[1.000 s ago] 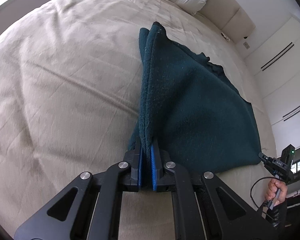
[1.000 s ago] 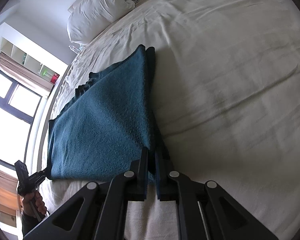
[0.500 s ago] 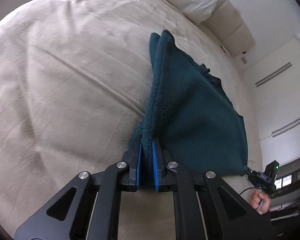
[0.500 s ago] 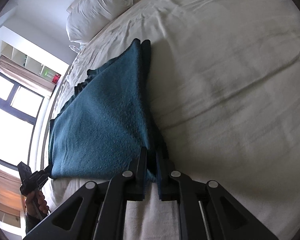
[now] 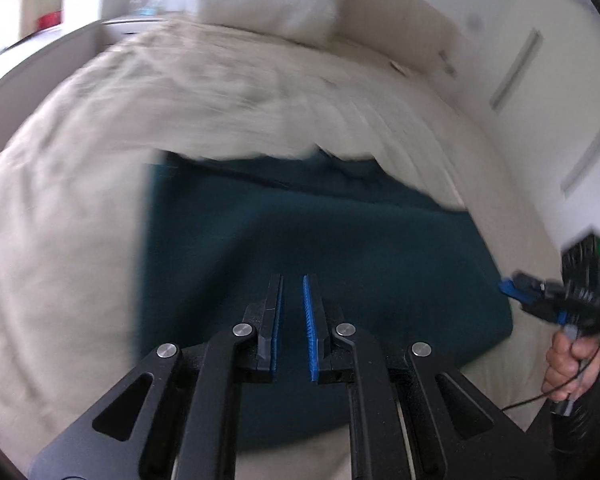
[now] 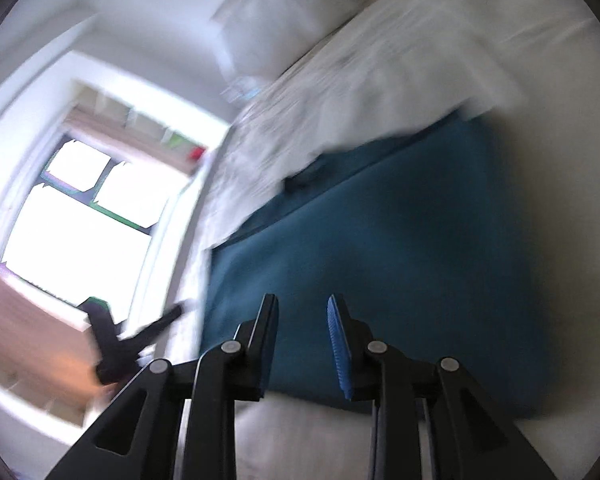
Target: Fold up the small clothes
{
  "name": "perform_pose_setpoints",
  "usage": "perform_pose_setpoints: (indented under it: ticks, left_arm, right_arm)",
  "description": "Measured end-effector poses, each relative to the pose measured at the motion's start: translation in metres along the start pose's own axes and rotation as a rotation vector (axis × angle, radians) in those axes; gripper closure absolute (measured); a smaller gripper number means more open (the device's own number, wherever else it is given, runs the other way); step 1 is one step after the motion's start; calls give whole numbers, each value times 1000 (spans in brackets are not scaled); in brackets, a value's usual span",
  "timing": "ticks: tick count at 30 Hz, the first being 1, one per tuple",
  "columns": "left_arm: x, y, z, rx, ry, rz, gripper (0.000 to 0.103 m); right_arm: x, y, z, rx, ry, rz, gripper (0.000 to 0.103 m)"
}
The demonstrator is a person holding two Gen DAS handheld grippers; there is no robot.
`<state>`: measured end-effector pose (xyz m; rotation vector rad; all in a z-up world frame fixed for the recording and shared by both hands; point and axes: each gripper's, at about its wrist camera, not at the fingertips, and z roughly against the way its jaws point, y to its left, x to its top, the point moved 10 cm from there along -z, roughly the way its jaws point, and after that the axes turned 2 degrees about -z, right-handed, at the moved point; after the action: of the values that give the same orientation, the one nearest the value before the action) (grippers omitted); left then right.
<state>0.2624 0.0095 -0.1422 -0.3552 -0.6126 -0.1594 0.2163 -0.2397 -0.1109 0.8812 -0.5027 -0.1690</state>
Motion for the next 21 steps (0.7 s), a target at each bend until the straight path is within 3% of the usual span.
perform_pose_setpoints:
  ticks: [4,6,8,13,17,21]
  left_arm:
    - [-17,-3,-48,36,64,4,94]
    - [-24,1,-50,6,41,14,94]
    - [-27,3,-47,-10,35,11,94]
    - [-41,18,-36,-54,8,35,94]
    - [-55,36,-25,-35,-4,66,94]
    - [-67,58,1,40,-21,94,94]
  right_arm:
    - [-17,10,-70,71,116,-37,73]
    - [-29,-8,-95,12,169,-70,75]
    - [-34,-15,-99,13,165,-53,81]
    - [-25,-48,-54,37,59,-107,83]
    - [-19,-87,-1,-37,-47,-129,92]
    - [-14,-118,55,-139,-154,-158,97]
